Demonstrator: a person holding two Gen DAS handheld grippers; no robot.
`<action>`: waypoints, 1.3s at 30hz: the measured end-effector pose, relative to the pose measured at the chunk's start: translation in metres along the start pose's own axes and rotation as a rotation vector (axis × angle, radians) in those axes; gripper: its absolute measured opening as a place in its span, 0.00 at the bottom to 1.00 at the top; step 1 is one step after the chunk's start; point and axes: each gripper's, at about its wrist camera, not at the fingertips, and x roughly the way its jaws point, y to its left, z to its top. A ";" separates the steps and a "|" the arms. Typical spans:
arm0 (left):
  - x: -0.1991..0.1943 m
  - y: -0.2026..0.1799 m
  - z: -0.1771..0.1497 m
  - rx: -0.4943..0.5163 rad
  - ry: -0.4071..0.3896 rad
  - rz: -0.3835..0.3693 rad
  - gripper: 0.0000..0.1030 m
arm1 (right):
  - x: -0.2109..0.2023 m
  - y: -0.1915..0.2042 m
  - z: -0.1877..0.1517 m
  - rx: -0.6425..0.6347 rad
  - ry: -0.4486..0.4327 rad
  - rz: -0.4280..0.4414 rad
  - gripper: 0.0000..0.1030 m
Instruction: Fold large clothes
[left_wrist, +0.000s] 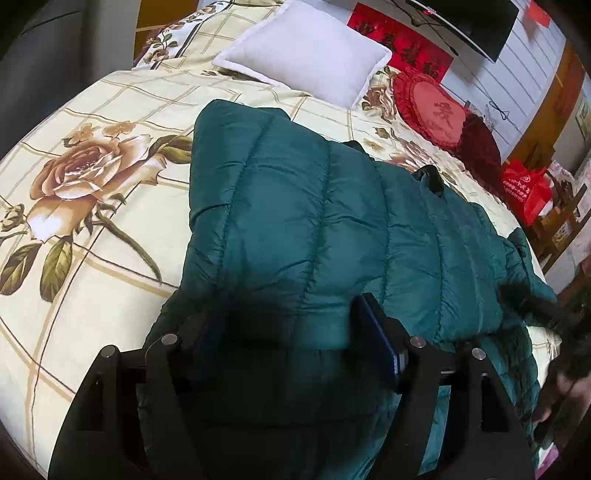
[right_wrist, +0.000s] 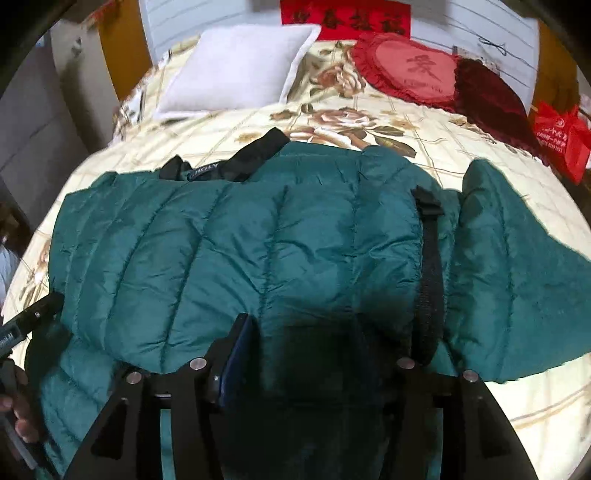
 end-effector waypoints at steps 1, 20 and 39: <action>0.000 -0.001 0.000 0.003 0.000 0.007 0.70 | -0.013 0.005 0.008 0.001 -0.063 -0.013 0.51; -0.010 0.004 0.003 -0.059 -0.003 -0.005 0.70 | -0.014 0.064 0.043 0.007 -0.146 -0.033 0.90; -0.011 -0.008 -0.004 0.002 -0.015 0.078 0.70 | -0.018 0.019 -0.009 0.049 0.042 0.045 0.91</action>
